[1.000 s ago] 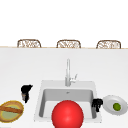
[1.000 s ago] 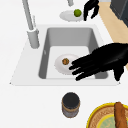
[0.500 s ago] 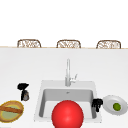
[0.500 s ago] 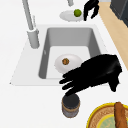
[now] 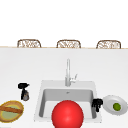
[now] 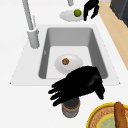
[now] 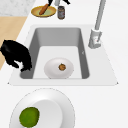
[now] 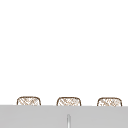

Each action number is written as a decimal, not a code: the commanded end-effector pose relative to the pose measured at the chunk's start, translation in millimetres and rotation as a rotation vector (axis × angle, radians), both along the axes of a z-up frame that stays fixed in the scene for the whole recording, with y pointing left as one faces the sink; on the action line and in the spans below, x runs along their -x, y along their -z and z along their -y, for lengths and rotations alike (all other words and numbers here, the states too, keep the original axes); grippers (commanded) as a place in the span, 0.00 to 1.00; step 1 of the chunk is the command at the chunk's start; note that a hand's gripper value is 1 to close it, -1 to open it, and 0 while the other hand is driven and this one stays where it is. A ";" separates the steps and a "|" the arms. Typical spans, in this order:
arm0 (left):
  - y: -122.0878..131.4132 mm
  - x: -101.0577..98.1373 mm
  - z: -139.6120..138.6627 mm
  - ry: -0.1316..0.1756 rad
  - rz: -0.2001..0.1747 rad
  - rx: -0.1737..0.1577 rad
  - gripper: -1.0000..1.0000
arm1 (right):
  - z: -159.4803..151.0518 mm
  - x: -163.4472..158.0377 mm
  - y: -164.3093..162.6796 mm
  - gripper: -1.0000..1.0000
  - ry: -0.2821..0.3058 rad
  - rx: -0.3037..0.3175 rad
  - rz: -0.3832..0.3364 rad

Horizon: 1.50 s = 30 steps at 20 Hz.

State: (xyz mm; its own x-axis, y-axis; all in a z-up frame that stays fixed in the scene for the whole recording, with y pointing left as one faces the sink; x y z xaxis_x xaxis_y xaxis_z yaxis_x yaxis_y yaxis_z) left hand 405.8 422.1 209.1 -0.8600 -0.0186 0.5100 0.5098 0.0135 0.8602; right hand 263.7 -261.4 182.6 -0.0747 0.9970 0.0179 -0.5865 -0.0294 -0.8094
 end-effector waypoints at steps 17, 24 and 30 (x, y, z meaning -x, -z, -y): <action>57.7 -30.0 -12.5 0.000 -0.141 0.000 0.00 | 0.0 0.0 0.0 0.50 0.000 0.000 0.000; 67.0 -41.9 -24.7 0.004 -0.166 0.016 0.00 | 0.0 0.0 0.0 0.50 0.000 0.000 0.000; 72.7 -51.2 -27.7 0.005 -0.185 0.009 0.00 | 0.0 0.0 0.0 0.50 0.000 0.000 0.000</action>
State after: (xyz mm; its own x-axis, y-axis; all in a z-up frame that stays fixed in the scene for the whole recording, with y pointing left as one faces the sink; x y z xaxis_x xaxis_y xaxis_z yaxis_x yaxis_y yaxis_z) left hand 451.6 450.0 144.3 -0.7666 -0.0082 0.6420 0.6418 0.0186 0.7666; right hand 263.7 -261.4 182.6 -0.0747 0.9970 0.0180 -0.5865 -0.0293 -0.8094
